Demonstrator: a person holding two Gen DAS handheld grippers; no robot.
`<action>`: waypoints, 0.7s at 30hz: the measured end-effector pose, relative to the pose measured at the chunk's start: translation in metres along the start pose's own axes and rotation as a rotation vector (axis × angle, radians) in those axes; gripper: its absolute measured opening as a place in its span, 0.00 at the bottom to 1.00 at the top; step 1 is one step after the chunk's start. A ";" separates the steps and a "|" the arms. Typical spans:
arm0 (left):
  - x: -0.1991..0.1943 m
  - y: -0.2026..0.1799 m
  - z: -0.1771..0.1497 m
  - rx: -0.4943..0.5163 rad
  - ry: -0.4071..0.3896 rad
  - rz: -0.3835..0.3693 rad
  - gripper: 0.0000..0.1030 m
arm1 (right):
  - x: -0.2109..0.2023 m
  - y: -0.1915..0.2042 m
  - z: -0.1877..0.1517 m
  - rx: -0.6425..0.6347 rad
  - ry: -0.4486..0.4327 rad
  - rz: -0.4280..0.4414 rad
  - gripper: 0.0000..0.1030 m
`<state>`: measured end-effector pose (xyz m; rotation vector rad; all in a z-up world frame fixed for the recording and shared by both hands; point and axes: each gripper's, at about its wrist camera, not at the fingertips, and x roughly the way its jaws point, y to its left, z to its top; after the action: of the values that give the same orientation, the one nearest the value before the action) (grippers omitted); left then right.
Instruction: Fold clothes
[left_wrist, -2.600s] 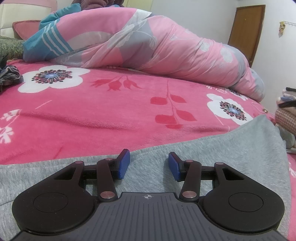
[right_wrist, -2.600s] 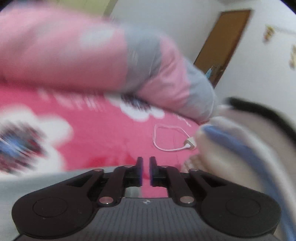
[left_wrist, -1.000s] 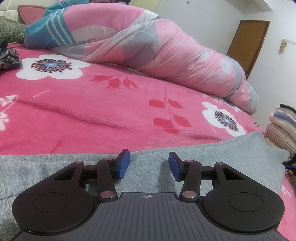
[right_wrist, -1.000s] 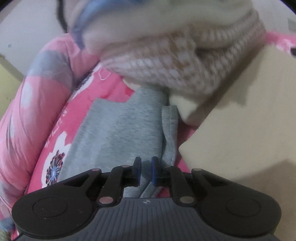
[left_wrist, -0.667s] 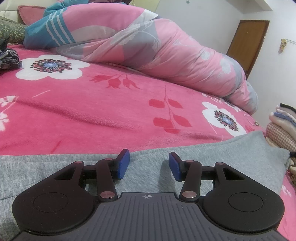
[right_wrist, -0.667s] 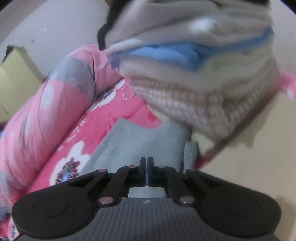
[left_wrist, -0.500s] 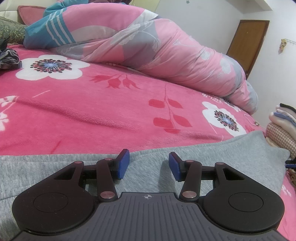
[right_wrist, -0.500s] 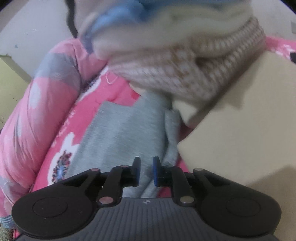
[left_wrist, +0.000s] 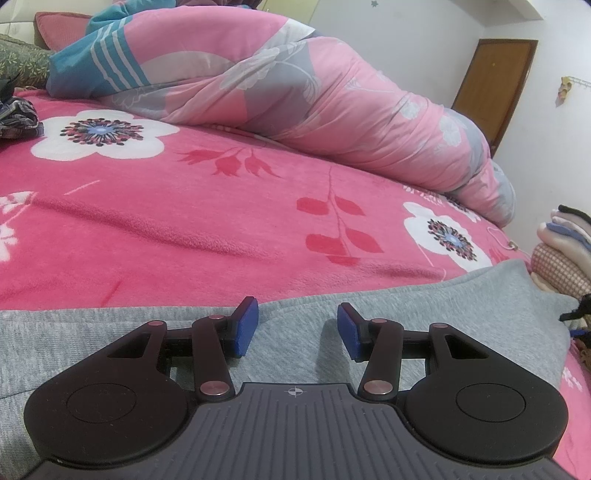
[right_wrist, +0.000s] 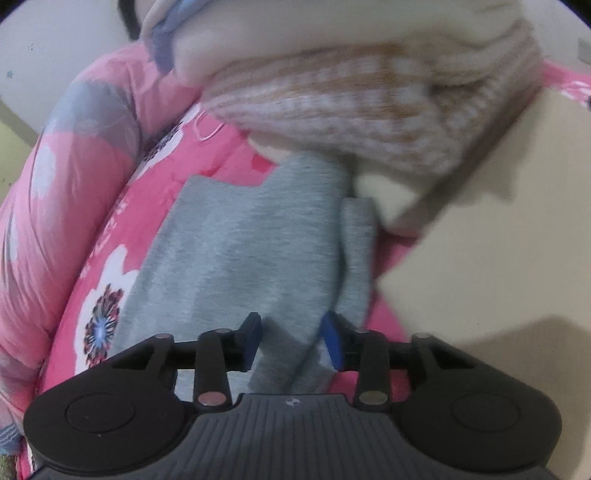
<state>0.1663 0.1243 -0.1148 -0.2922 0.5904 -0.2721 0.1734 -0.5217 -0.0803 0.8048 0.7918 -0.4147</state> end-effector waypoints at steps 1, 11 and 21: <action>0.000 0.000 0.000 0.000 0.000 0.000 0.48 | 0.000 0.005 0.001 -0.020 -0.011 0.004 0.25; 0.000 0.001 0.000 -0.002 -0.001 -0.003 0.48 | -0.026 0.030 -0.005 -0.224 -0.234 -0.275 0.08; -0.002 0.002 0.002 -0.017 -0.001 -0.006 0.48 | -0.046 0.082 -0.098 -0.687 -0.112 0.212 0.08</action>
<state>0.1663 0.1269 -0.1132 -0.3107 0.5909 -0.2728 0.1471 -0.3920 -0.0489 0.2135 0.6720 0.0156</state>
